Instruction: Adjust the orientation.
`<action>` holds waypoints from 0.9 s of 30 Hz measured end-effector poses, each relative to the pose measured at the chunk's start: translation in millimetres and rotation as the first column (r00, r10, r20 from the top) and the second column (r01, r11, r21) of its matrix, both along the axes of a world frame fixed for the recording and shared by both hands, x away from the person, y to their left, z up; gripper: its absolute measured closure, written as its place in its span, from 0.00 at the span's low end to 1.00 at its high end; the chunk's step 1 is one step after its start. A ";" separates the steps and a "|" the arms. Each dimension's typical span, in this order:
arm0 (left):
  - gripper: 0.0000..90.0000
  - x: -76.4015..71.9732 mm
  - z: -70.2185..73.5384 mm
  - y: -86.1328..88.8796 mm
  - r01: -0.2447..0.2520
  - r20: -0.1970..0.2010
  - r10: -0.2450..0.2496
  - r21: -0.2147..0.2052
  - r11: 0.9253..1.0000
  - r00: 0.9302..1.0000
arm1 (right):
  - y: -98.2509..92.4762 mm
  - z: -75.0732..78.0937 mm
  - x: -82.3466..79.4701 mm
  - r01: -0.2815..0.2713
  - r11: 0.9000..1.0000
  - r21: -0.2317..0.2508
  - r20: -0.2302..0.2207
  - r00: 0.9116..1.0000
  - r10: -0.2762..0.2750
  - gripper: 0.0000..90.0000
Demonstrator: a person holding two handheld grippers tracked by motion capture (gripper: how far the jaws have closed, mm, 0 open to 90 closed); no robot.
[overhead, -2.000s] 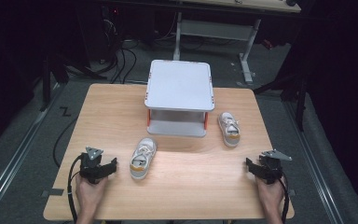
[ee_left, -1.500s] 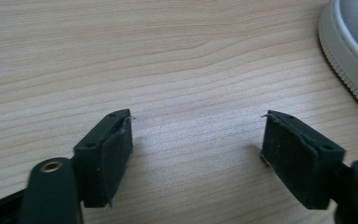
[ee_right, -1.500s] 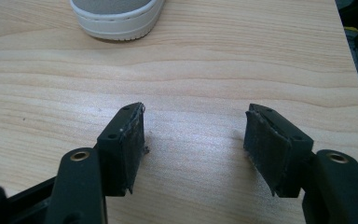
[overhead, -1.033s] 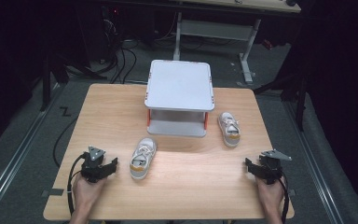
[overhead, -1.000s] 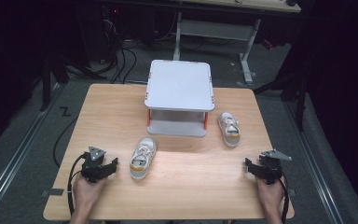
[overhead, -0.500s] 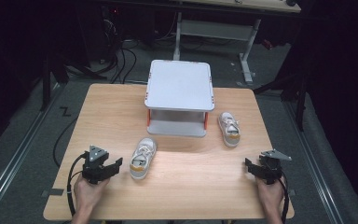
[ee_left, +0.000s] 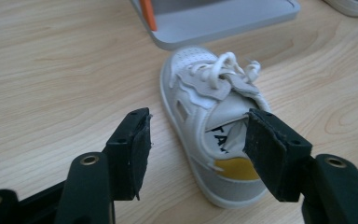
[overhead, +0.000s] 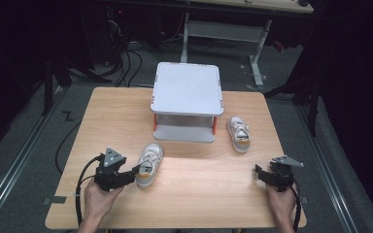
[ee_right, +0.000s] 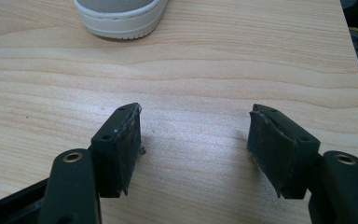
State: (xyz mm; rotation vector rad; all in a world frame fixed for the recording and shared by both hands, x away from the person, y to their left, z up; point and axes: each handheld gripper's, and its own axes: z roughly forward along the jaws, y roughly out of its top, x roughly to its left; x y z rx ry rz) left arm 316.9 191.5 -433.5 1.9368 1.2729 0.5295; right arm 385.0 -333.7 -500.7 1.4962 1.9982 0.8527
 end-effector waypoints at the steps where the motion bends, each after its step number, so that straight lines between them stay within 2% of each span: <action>1: 0.45 0.0 0.0 0.0 0.000 0.000 0.000 0.000 1.000 1.000 | 0.0 0.0 0.0 0.000 1.000 0.000 0.000 1.000 0.000 0.39; 5: 0.46 11.7 -6.1 -7.4 0.016 -0.045 -0.016 0.001 1.000 0.999 | 0.1 0.0 0.0 -0.001 1.000 0.000 0.000 1.000 0.001 0.38; 6: 0.49 16.0 -8.7 -9.0 0.018 -0.057 -0.018 0.006 1.000 0.998 | 0.1 0.0 0.0 -0.001 1.000 0.000 0.000 1.000 0.001 0.38; 7: 0.51 16.0 -8.7 -9.0 0.018 -0.057 -0.018 0.006 1.000 0.998 | 0.1 0.0 0.0 -0.001 1.000 0.000 0.000 1.000 0.001 0.38; 9: 0.54 18.6 -11.0 -14.3 0.003 -0.042 0.001 0.083 0.997 0.999 | 0.1 0.0 0.0 -0.002 1.000 0.000 0.000 1.000 0.002 0.38; 11: 0.59 20.6 -12.1 -16.9 0.015 -0.039 -0.011 0.093 0.996 0.999 | 0.3 0.0 -0.1 -0.004 1.000 -0.001 0.001 1.000 0.004 0.38; 12: 0.61 24.0 -13.6 -19.3 0.021 -0.050 -0.016 0.111 0.994 0.999 | 0.9 0.0 -0.4 -0.001 1.000 0.001 -0.001 1.000 0.001 0.38; 15: 0.67 26.9 -15.2 -21.6 0.028 -0.058 -0.021 0.121 0.992 0.998 | 0.9 0.0 -0.5 -0.003 1.000 0.002 -0.001 1.000 0.003 0.38; 16: 0.70 29.8 -17.4 -24.5 0.035 -0.066 -0.026 0.137 0.990 0.997 | 0.8 0.0 -0.5 -0.004 1.000 0.000 0.000 1.000 0.004 0.38; 21: 0.79 31.4 -18.1 -25.3 0.039 -0.069 -0.029 0.146 0.989 0.997 | 0.9 0.0 -0.5 -0.004 1.000 0.000 -0.001 1.000 0.004 0.38; 23: 0.83 30.1 -17.6 -24.9 0.042 -0.063 -0.032 0.171 0.984 0.998 | 0.9 0.0 -0.5 -0.004 1.000 0.000 -0.001 1.000 0.004 0.38; 24: 0.88 29.5 -17.2 -24.2 0.043 -0.058 -0.034 0.159 0.986 0.998 | 0.9 0.0 -0.5 -0.004 1.000 0.001 -0.001 1.000 0.004 0.38; 27: 0.89 29.7 -17.0 -25.0 0.043 -0.054 -0.035 0.163 0.986 0.998 | 0.9 0.0 -0.5 -0.004 1.000 0.001 -0.001 1.000 0.004 0.38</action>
